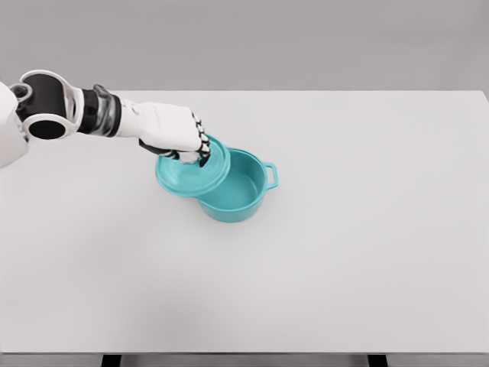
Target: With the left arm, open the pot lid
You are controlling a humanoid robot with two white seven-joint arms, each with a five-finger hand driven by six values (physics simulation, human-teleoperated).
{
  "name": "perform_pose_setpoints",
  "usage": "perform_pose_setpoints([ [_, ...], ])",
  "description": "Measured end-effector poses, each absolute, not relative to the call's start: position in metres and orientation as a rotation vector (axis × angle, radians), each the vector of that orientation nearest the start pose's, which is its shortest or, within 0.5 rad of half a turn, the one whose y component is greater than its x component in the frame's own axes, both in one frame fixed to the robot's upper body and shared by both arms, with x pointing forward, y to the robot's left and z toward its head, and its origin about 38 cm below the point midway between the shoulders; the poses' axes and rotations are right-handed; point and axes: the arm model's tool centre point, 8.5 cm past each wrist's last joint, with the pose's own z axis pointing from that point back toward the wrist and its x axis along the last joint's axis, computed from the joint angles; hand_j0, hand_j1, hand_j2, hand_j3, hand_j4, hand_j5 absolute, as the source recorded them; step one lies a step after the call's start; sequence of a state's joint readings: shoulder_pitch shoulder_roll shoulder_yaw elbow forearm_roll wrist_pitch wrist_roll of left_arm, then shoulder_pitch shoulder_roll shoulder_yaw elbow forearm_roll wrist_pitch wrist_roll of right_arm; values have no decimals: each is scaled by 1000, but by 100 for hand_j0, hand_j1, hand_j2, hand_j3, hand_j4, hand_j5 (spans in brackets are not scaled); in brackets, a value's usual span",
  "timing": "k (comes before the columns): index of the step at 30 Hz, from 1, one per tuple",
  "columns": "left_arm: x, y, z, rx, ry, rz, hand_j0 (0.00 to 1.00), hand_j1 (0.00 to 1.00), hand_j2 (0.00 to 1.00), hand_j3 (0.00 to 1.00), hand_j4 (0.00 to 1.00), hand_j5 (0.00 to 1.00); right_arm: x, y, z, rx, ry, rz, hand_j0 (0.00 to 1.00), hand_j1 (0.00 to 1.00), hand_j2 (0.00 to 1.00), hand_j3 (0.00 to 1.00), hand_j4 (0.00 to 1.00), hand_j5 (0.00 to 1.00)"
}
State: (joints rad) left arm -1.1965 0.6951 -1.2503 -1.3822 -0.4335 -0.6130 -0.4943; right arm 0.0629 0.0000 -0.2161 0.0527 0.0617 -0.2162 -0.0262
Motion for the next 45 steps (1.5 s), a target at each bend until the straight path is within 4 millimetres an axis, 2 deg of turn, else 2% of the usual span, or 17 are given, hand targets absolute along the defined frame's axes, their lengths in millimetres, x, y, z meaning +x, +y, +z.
perform_pose_setpoints([
  [14,472,228,256,-548,1414,3055,53,53,53,53,53,53,-37,-273,-258,-127,-106,-151,100,100,100,100,100,100],
  [22,497,272,256,-694,1424,3179,54,54,54,54,54,54,-37,-273,-258,-127,-105,-151,100,100,100,100,100,100],
  [23,499,275,255,-702,1423,3192,56,56,56,56,56,56,-37,-273,-258,-127,-106,-151,100,100,100,100,100,100],
  [24,501,279,254,-710,1422,3205,67,67,67,67,67,67,-37,-273,-258,-127,-105,-151,100,100,100,100,100,100],
  [25,502,283,253,-718,1424,3219,93,93,93,93,93,93,-37,-273,-258,-127,-105,-151,100,100,100,100,100,100],
  [26,504,286,252,-726,1427,3229,100,100,100,100,100,100,-37,-273,-258,-127,-106,-151,100,100,100,100,100,100],
  [34,507,291,252,-735,1453,3244,100,100,100,100,100,100,-37,-273,-258,-127,-106,-151,100,100,100,100,100,100],
  [37,505,294,256,-712,1544,3235,100,100,100,100,100,100,-37,-273,-258,-127,-105,-151,100,100,100,100,100,100],
  [41,499,330,269,-767,1664,3253,100,100,100,100,100,100,-37,-273,-258,-127,-106,-151,100,100,100,100,100,100],
  [43,489,352,253,-749,1710,3307,100,100,100,100,100,100,-37,-273,-258,-127,-105,-151,100,100,100,100,100,100],
  [45,484,368,253,-776,1766,3317,100,100,100,100,100,100,-37,-273,-258,-127,-106,-151,100,100,100,100,100,100],
])
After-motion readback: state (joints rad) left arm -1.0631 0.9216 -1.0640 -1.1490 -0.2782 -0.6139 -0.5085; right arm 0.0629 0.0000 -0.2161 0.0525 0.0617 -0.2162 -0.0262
